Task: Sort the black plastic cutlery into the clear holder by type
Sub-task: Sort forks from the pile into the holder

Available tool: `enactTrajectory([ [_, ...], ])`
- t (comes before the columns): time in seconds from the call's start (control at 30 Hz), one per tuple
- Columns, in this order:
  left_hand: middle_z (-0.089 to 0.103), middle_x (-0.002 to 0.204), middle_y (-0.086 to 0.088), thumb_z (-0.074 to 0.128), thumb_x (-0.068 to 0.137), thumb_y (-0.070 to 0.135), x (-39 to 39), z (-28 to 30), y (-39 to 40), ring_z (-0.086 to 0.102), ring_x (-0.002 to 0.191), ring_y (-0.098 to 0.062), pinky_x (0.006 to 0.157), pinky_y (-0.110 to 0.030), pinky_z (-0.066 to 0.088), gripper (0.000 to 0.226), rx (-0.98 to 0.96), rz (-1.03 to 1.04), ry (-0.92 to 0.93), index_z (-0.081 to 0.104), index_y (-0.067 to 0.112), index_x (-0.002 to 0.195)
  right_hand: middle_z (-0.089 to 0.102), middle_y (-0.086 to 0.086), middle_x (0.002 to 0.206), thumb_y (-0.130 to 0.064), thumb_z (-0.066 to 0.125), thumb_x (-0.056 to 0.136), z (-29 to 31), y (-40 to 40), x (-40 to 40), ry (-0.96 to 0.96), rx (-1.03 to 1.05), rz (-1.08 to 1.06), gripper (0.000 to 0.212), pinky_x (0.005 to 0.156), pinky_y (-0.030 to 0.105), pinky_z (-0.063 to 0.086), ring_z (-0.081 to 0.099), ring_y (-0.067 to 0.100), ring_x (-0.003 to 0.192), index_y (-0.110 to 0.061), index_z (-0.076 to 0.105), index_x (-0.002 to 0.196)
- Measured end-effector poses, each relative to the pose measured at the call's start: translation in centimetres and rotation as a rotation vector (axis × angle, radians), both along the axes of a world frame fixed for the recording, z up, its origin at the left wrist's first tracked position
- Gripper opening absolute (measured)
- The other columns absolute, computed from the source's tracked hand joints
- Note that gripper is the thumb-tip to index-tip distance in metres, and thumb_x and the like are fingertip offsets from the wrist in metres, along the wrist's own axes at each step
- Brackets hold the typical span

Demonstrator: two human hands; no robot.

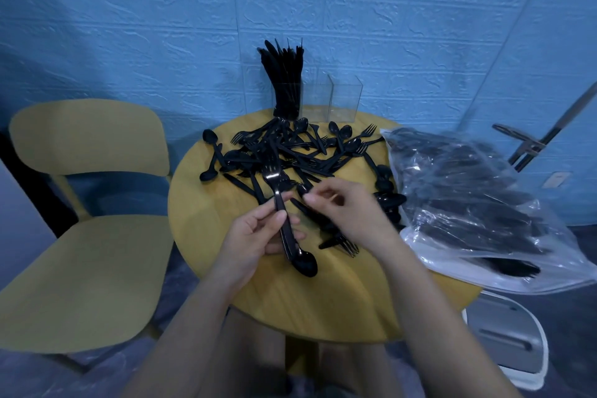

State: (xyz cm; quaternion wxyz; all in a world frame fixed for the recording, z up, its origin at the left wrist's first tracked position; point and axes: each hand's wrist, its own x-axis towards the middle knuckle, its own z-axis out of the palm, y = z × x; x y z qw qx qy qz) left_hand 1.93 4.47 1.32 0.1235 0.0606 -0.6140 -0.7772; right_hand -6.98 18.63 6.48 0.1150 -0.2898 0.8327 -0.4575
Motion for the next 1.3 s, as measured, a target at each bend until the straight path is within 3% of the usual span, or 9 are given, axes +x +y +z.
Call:
enactTrajectory([
  [0.13, 0.071, 0.08, 0.002, 0.053, 0.081, 0.022, -0.3, -0.2, -0.3, 0.071, 0.077, -0.017, 0.065, -0.03, 0.059, 0.034, 0.016, 0.032, -0.016, 0.059, 0.02, 0.115, 0.058, -0.013, 0.086, -0.04, 0.07, 0.081, -0.4, 3.9, -0.7, 0.146, 0.293, -0.034, 0.018, 0.064, 0.015, 0.039, 0.052, 0.0, 0.076, -0.026, 0.066, 0.09],
  [0.23, 0.071, 0.08, 0.001, 0.054, 0.081, 0.023, -0.3, -0.2, -0.3, 0.071, 0.078, -0.018, 0.064, -0.03, 0.059, 0.033, 0.016, 0.035, -0.029, 0.06, 0.02, 0.113, 0.05, -0.014, 0.102, -0.051, 0.071, 0.075, -2.0, 4.9, 0.2, 0.272, 0.483, 0.019, 0.047, 0.081, 0.022, 0.042, 0.052, 0.008, 0.096, -0.024, 0.061, 0.112],
  [0.33, 0.07, 0.079, 0.001, 0.053, 0.08, 0.023, -0.3, -0.2, -0.4, 0.071, 0.077, -0.018, 0.064, -0.029, 0.058, 0.033, 0.018, 0.027, -0.036, 0.06, 0.018, 0.113, 0.051, -0.007, 0.115, -0.047, 0.065, 0.083, -3.5, 5.0, 0.9, 0.453, 0.535, -0.007, 0.046, 0.091, 0.027, 0.042, 0.051, 0.015, 0.108, -0.021, 0.059, 0.121],
  [0.5, 0.069, 0.079, 0.001, 0.052, 0.082, 0.022, 0.0, -0.2, -0.4, 0.07, 0.077, -0.018, 0.065, -0.028, 0.058, 0.033, 0.004, 0.007, -0.036, 0.06, 0.017, 0.114, 0.065, 0.001, 0.081, -0.013, 0.079, 0.072, -5.0, 4.8, 1.2, 0.71, 0.408, -0.114, 0.017, 0.056, 0.031, 0.053, 0.065, 0.024, 0.07, -0.012, 0.074, 0.088],
  [0.6, 0.07, 0.081, 0.0, 0.052, 0.082, 0.023, -0.1, -0.3, -0.4, 0.07, 0.078, -0.019, 0.066, -0.028, 0.058, 0.034, 0.006, 0.007, -0.035, 0.06, 0.017, 0.114, 0.068, 0.001, 0.084, -0.012, 0.071, 0.082, -3.9, 5.3, 1.1, 0.679, 0.383, -0.2, 0.011, 0.051, 0.032, 0.052, 0.066, 0.024, 0.068, -0.012, 0.073, 0.093],
  [0.77, 0.07, 0.081, 0.0, 0.053, 0.081, 0.024, -0.1, -0.2, -0.5, 0.07, 0.078, -0.019, 0.064, -0.027, 0.057, 0.036, 0.029, 0.019, -0.049, 0.06, 0.016, 0.115, 0.063, 0.003, 0.093, -0.008, 0.054, 0.094, -1.1, 6.5, -0.9, 0.493, 0.133, -0.175, 0.018, 0.075, 0.031, 0.052, 0.059, 0.015, 0.073, -0.006, 0.069, 0.105],
  [0.87, 0.069, 0.08, -0.002, 0.052, 0.084, 0.023, -0.2, -0.3, -0.5, 0.07, 0.075, -0.019, 0.064, -0.026, 0.057, 0.032, 0.043, 0.032, -0.065, 0.061, 0.015, 0.113, 0.061, -0.01, 0.084, -0.012, 0.057, 0.093, 1.1, 6.7, -1.7, 0.378, 0.032, -0.137, 0.017, 0.07, 0.012, 0.045, 0.057, 0.002, 0.073, -0.024, 0.067, 0.101],
  [0.97, 0.067, 0.078, -0.002, 0.048, 0.092, 0.017, -0.2, -0.2, -0.5, 0.068, 0.071, -0.017, 0.063, -0.026, 0.057, 0.025, 0.043, 0.029, -0.089, 0.061, 0.014, 0.113, 0.067, -0.007, 0.086, -0.017, 0.063, 0.09, 2.3, 6.0, -2.6, 0.257, -0.074, -0.105, 0.026, 0.069, 0.022, 0.049, 0.062, 0.009, 0.073, -0.042, 0.058, 0.086],
  [1.3, 0.072, 0.084, -0.004, 0.041, 0.098, 0.012, -0.1, 0.5, -0.4, 0.07, 0.07, -0.021, 0.06, -0.028, 0.057, 0.025, 0.034, -0.058, -0.17, 0.061, 0.01, 0.113, 0.064, -0.009, 0.095, -0.012, 0.059, 0.092, 2.0, -1.7, -3.0, 0.387, 0.036, 0.259, 0.017, 0.072, 0.006, 0.04, 0.054, -0.004, 0.076, -0.017, 0.067, 0.106],
])
